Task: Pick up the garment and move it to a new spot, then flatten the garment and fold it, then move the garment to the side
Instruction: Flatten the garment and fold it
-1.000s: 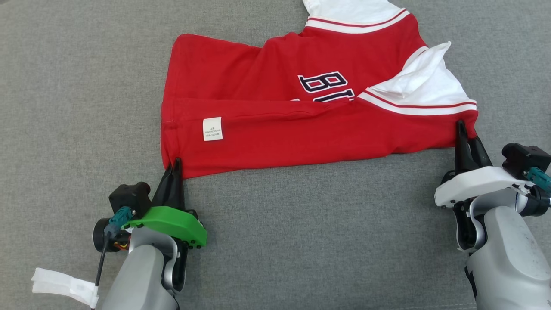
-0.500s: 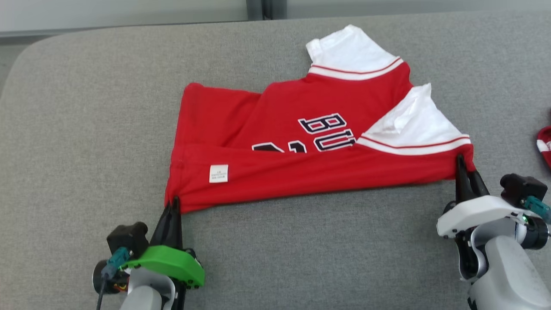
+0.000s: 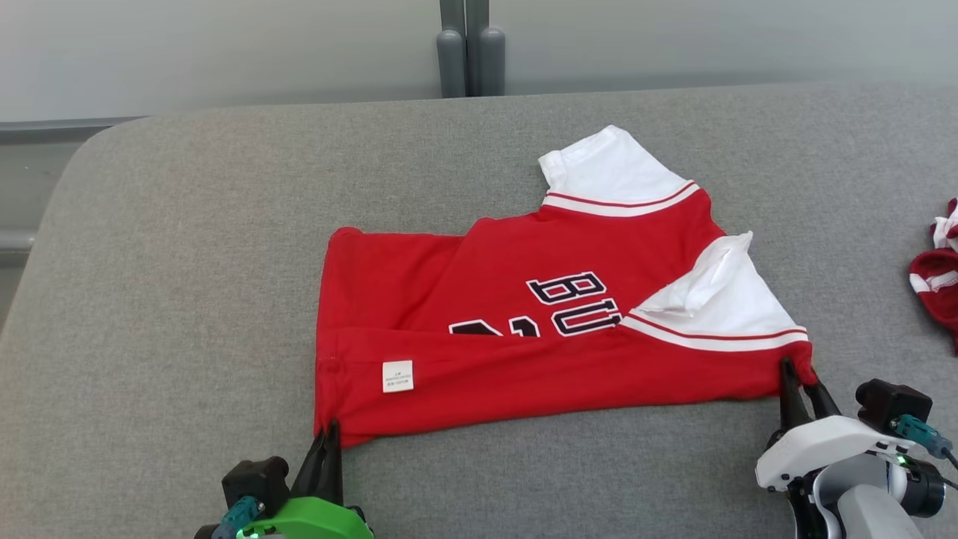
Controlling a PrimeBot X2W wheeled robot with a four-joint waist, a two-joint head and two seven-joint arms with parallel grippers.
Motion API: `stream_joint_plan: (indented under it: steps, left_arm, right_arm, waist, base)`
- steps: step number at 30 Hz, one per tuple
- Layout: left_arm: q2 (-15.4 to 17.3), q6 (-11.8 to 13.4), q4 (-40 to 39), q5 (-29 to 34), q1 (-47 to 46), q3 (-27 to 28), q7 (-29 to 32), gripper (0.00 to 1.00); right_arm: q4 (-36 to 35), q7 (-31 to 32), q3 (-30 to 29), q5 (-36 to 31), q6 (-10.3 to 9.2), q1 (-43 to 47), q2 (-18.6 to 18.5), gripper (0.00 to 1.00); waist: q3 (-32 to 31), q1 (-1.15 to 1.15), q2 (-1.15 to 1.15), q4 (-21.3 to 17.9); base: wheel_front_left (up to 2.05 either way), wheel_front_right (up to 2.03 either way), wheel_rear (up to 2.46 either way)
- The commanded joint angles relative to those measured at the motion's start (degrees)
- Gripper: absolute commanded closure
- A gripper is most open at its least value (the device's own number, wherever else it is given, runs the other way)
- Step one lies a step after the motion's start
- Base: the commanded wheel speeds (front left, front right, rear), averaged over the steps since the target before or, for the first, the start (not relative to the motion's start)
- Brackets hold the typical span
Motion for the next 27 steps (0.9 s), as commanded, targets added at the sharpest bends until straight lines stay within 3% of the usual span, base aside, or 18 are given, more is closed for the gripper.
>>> stream_joint_plan:
  steps: [1,8,13,19,27]
  left_arm:
    - [0.34,0.5,-0.37,-0.13,-0.57,-0.12,0.03,0.0]
    - [0.33,1.13,-3.97,-0.3,-3.62,1.45,0.03,0.0]
    - [0.33,0.67,-1.49,-0.53,-9.82,2.15,0.03,0.0]
    - [0.33,1.29,8.29,1.49,-21.55,3.09,0.02,0.0]
    - [0.77,0.25,21.96,1.94,-34.14,2.39,0.21,0.0]
  right_arm:
    - [0.37,-0.15,-0.34,-0.62,-0.1,-0.33,-0.1,0.0]
    - [-1.44,-0.15,-2.21,-3.1,-0.1,-4.02,0.18,0.0]
    - [-2.4,-0.15,-1.29,-4.52,-0.1,-8.46,0.29,0.0]
    - [-1.3,-0.15,2.38,-5.59,-0.1,-15.02,0.0,0.0]
    - [0.9,-0.15,7.52,-5.14,-0.1,-22.42,0.05,0.0]
  waist:
    - [0.74,0.0,0.0,-0.08]
    - [2.57,0.0,0.0,-0.28]
    - [4.77,0.0,0.0,-0.75]
    - [7.89,0.0,0.0,-1.81]
    - [11.4,0.0,0.0,-3.0]
  base:
    - [0.0,0.0,0.0]
    - [0.0,0.0,0.0]
    - [0.0,0.0,0.0]
    - [0.0,0.0,0.0]
    - [0.0,0.0,0.0]
